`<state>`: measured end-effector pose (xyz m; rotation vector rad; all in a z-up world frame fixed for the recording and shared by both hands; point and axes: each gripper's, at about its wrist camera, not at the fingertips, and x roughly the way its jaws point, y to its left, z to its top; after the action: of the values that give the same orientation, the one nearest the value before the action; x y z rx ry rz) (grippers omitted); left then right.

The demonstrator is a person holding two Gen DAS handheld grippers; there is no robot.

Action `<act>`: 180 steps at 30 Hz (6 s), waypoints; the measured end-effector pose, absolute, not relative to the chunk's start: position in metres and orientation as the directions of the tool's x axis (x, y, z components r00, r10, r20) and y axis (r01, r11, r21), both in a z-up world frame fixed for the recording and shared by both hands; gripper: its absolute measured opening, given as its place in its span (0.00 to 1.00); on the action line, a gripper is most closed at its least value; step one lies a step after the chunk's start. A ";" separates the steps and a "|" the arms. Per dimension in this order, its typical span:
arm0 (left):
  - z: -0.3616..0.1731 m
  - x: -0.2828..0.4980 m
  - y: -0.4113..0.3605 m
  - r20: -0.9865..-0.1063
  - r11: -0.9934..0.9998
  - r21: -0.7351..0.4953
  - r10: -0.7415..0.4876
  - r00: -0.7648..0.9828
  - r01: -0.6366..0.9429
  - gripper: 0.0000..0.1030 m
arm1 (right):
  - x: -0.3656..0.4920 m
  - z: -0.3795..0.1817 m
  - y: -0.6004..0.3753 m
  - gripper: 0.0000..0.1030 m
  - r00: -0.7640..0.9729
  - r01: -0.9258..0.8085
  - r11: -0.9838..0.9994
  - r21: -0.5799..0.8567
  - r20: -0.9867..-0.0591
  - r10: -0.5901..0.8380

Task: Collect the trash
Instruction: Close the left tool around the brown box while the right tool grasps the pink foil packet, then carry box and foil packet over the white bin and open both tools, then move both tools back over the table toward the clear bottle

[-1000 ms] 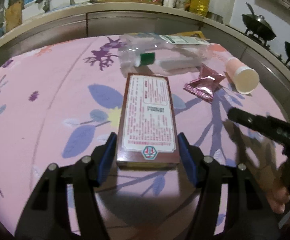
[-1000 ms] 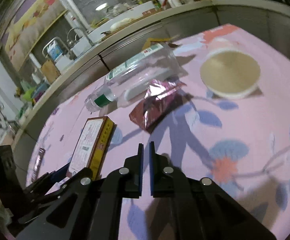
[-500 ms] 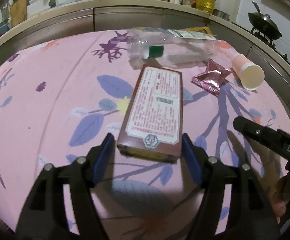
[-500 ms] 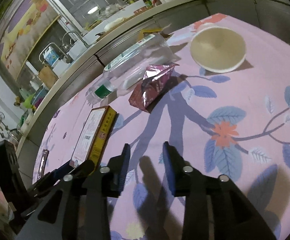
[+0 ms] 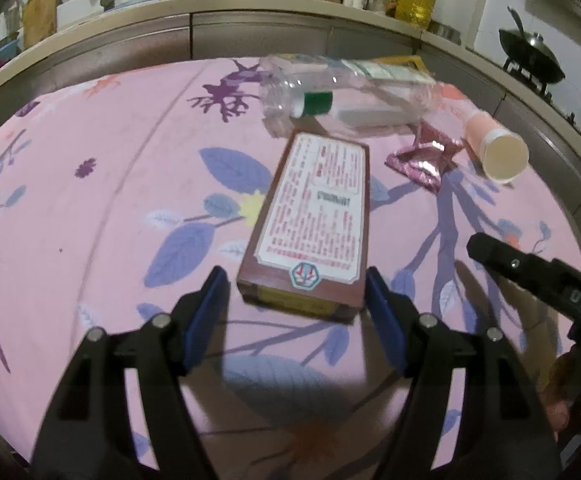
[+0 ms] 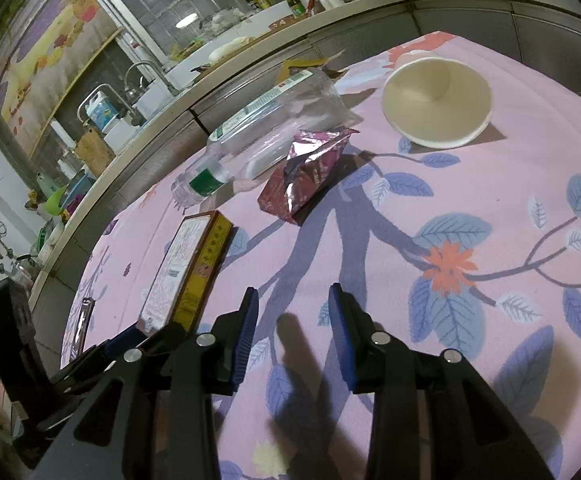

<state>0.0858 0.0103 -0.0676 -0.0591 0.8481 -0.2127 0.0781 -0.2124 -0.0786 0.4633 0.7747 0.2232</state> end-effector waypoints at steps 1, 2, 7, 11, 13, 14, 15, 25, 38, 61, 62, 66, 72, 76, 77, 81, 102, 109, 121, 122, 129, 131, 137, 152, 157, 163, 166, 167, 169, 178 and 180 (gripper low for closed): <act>-0.065 0.085 0.012 -0.731 0.976 -0.147 -0.216 0.647 0.160 0.65 | 0.078 -0.077 -0.213 0.33 0.704 -0.021 0.877 0.479 -0.616 0.353; -0.062 0.085 0.015 -0.722 0.974 -0.159 -0.225 0.654 0.159 0.65 | 0.079 -0.076 -0.214 0.33 0.707 -0.019 0.878 0.478 -0.615 0.349; -0.055 0.087 0.017 -0.706 0.974 -0.164 -0.227 0.671 0.157 0.67 | 0.084 -0.075 -0.215 0.33 0.708 -0.009 0.882 0.470 -0.620 0.338; -0.057 0.091 0.015 -0.713 0.974 -0.162 -0.225 0.664 0.157 0.68 | 0.089 -0.074 -0.216 0.33 0.703 -0.008 0.884 0.468 -0.625 0.338; -0.058 0.091 0.014 -0.714 0.974 -0.159 -0.225 0.663 0.159 0.69 | 0.090 -0.075 -0.216 0.33 0.701 -0.005 0.884 0.468 -0.629 0.337; -0.058 0.092 0.013 -0.713 0.974 -0.158 -0.225 0.664 0.161 0.69 | 0.091 -0.075 -0.216 0.33 0.699 -0.002 0.883 0.469 -0.631 0.336; -0.058 0.092 0.013 -0.712 0.974 -0.158 -0.226 0.665 0.162 0.69 | 0.091 -0.076 -0.217 0.33 0.697 0.001 0.883 0.470 -0.633 0.336; -0.068 0.105 -0.001 -0.724 0.975 -0.130 -0.216 0.656 0.178 0.70 | 0.100 -0.072 -0.218 0.33 0.698 0.007 0.891 0.454 -0.640 0.321; -0.070 0.119 0.019 -0.710 0.972 -0.177 -0.236 0.664 0.155 0.70 | 0.170 -0.063 -0.212 0.60 0.702 0.038 0.901 0.431 -0.654 0.283; -0.044 0.076 -0.032 -0.650 0.873 -0.249 -0.472 0.596 0.420 0.57 | 0.066 -0.058 -0.254 0.21 0.730 -0.088 0.926 0.367 -0.608 0.310; -0.040 0.075 -0.040 -0.646 0.861 -0.255 -0.491 0.585 0.440 0.57 | 0.060 -0.058 -0.265 0.21 0.742 -0.068 0.924 0.377 -0.599 0.300; -0.027 0.075 -0.089 -0.631 0.789 -0.291 -0.584 0.511 0.542 0.57 | 0.042 -0.055 -0.312 0.21 0.792 0.014 0.913 0.407 -0.562 0.238; -0.015 0.092 -0.184 -0.636 0.691 -0.308 -0.660 0.399 0.653 0.57 | 0.024 -0.053 -0.401 0.21 0.851 0.162 0.869 0.468 -0.512 0.117; -0.015 0.110 -0.249 -0.651 0.642 -0.320 -0.683 0.331 0.697 0.57 | 0.022 -0.058 -0.454 0.21 0.862 0.250 0.837 0.487 -0.505 0.036; -0.015 0.115 -0.260 -0.654 0.634 -0.322 -0.686 0.319 0.703 0.57 | 0.022 -0.061 -0.468 0.21 0.863 0.271 0.823 0.500 -0.505 0.023; -0.016 0.132 -0.326 -0.672 0.589 -0.340 -0.697 0.248 0.733 0.57 | 0.032 -0.078 -0.519 0.21 0.852 0.343 0.756 0.558 -0.523 -0.001; -0.010 0.167 -0.377 -0.677 0.620 -0.392 -0.695 0.244 0.680 0.60 | 0.024 -0.084 -0.563 0.54 0.893 0.355 0.633 0.688 -0.450 -0.012; 0.006 0.141 -0.322 -0.641 0.626 -0.376 -0.708 0.296 0.683 0.60 | 0.017 -0.066 -0.519 0.54 0.876 0.296 0.730 0.616 -0.480 0.050; -0.021 0.113 -0.228 -0.688 0.701 -0.378 -0.650 0.323 0.605 0.60 | 0.080 -0.074 -0.482 0.54 0.700 0.294 0.930 0.222 -0.712 -0.051; -0.023 0.113 -0.222 -0.692 0.707 -0.379 -0.645 0.325 0.597 0.60 | 0.079 -0.072 -0.489 0.54 0.709 0.327 0.917 0.227 -0.701 -0.079; -0.024 0.119 -0.178 -0.685 0.754 -0.390 -0.621 0.381 0.528 0.60 | 0.050 -0.053 -0.532 0.54 0.744 0.507 0.804 0.311 -0.629 -0.225; -0.020 0.118 -0.166 -0.673 0.767 -0.380 -0.613 0.414 0.517 0.60 | 0.042 -0.047 -0.528 0.54 0.758 0.498 0.808 0.314 -0.611 -0.229; -0.003 0.113 -0.137 -0.642 0.807 -0.324 -0.570 0.512 0.493 0.60 | 0.028 -0.029 -0.510 0.54 0.803 0.449 0.800 0.399 -0.573 -0.165; 0.049 0.075 -0.056 -0.518 0.889 -0.171 -0.448 0.729 0.425 0.76 | -0.002 0.022 -0.380 0.54 0.912 0.159 0.787 0.597 -0.393 0.114; 0.048 0.073 -0.028 -0.529 0.910 -0.182 -0.410 0.743 0.372 0.76 | -0.003 0.030 -0.340 0.54 0.902 0.097 0.803 0.588 -0.394 0.179; 0.045 0.075 0.016 -0.541 0.942 -0.203 -0.336 0.771 0.268 0.76 | -0.001 0.035 -0.304 0.54 0.885 0.037 0.815 0.579 -0.397 0.242; 0.043 0.076 0.035 -0.547 0.957 -0.192 -0.289 0.786 0.218 0.76 | -0.001 0.033 -0.290 0.54 0.875 0.019 0.815 0.580 -0.404 0.267; 0.043 0.077 0.039 -0.550 0.961 -0.186 -0.275 0.788 0.206 0.76 | -0.001 0.032 -0.287 0.54 0.872 0.015 0.814 0.580 -0.406 0.273; 0.042 0.079 0.046 -0.563 0.970 -0.169 -0.242 0.790 0.177 0.76 | 0.001 0.030 -0.279 0.54 0.862 0.002 0.815 0.580 -0.414 0.293; 0.043 0.077 0.059 -0.556 0.975 -0.160 -0.217 0.802 0.152 0.76 | 0.019 0.043 -0.259 0.54 0.847 -0.066 0.849 0.524 -0.421 0.326; 0.044 0.077 0.059 -0.560 0.974 -0.164 -0.221 0.799 0.154 0.76 | 0.031 0.047 -0.254 0.54 0.838 -0.088 0.870 0.485 -0.436 0.327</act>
<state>0.0766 0.0595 0.0436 -0.1119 0.6136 -0.2015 0.0315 -0.2545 0.0474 0.4688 0.5356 0.2284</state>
